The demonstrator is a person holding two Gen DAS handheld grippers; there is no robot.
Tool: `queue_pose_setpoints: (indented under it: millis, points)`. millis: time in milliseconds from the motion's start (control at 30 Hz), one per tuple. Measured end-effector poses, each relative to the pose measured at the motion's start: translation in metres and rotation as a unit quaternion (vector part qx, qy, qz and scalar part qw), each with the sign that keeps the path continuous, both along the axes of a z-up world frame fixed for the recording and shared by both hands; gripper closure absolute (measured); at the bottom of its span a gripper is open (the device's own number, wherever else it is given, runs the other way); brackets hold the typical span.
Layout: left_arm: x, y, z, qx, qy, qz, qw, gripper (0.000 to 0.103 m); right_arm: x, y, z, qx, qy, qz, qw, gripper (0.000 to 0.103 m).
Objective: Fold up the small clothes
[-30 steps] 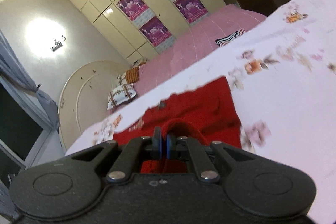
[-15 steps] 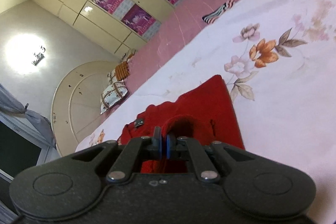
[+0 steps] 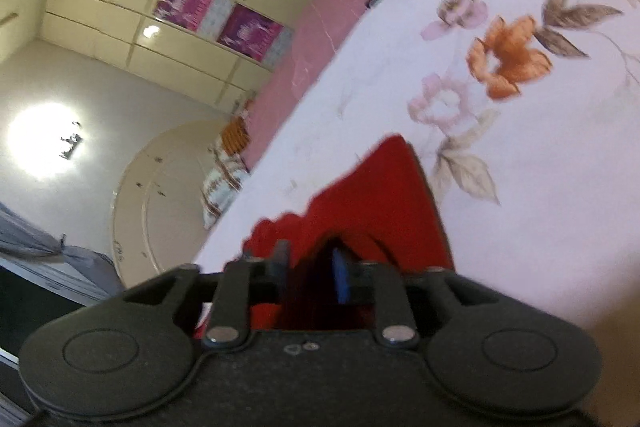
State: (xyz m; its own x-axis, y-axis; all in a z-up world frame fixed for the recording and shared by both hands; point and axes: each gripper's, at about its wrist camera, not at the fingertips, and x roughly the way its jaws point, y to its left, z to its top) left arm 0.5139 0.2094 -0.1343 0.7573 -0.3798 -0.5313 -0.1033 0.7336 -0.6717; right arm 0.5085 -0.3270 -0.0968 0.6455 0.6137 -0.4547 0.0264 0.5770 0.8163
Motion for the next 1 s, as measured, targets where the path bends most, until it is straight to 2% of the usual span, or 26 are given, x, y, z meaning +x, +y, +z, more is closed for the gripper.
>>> queue_pose_setpoints:
  millis: [33, 67, 133, 200, 267, 300, 400, 500, 533, 633, 700, 833, 1000]
  points:
    - [0.0, 0.0, 0.001, -0.001, -0.01, 0.006, 0.9999, 0.025, 0.001, 0.002, 0.001, -0.007, -0.008, 0.003, 1.0, 0.06]
    - [-0.001, 0.0, 0.004, 0.004, -0.023, 0.016, 0.9996, 0.016, 0.002, 0.004, 0.003, -0.015, -0.015, 0.008, 1.0, 0.058]
    - [0.0, -0.001, 0.01, 0.023, -0.037, 0.027, 0.9987, 0.013, 0.003, 0.009, 0.008, -0.033, -0.027, 0.016, 0.999, 0.051]
    - [0.005, 0.0, 0.011, 0.036, -0.031, 0.021, 0.9987, 0.013, 0.004, 0.012, 0.012, -0.053, -0.036, 0.019, 0.998, 0.05]
    - [0.007, -0.002, 0.014, 0.068, -0.03, 0.006, 0.9972, 0.018, 0.003, 0.015, 0.019, -0.078, -0.044, 0.02, 0.996, 0.05]
    - [0.008, -0.005, 0.016, 0.096, -0.029, -0.002, 0.995, 0.026, 0.001, 0.016, 0.023, -0.088, -0.052, 0.02, 0.995, 0.05]
    - [0.011, -0.014, 0.016, 0.174, -0.015, -0.028, 0.9842, 0.041, -0.003, 0.021, 0.036, -0.145, -0.084, 0.026, 0.986, 0.049]
    - [0.014, -0.025, 0.014, 0.229, -0.009, -0.051, 0.972, 0.044, 0.0, 0.036, 0.042, -0.217, -0.099, 0.049, 0.97, 0.053]
    - [0.016, -0.03, 0.013, 0.243, -0.008, -0.056, 0.9683, 0.052, 0.002, 0.042, 0.043, -0.238, -0.103, 0.057, 0.964, 0.056]
    - [0.017, -0.043, 0.011, 0.277, -0.007, -0.067, 0.9585, 0.066, 0.002, 0.06, 0.043, -0.306, -0.109, 0.08, 0.942, 0.064]
    - [0.017, -0.049, 0.011, 0.291, -0.012, -0.067, 0.9544, 0.078, 0.002, 0.074, 0.039, -0.352, -0.104, 0.096, 0.925, 0.067]
    - [0.009, -0.056, 0.016, 0.308, -0.04, -0.048, 0.9493, 0.096, -0.007, 0.094, 0.04, -0.403, -0.131, 0.105, 0.9, 0.096]
    - [-0.004, -0.046, 0.025, 0.291, -0.091, -0.016, 0.9524, 0.098, -0.016, 0.096, 0.053, -0.42, -0.18, 0.092, 0.885, 0.097]
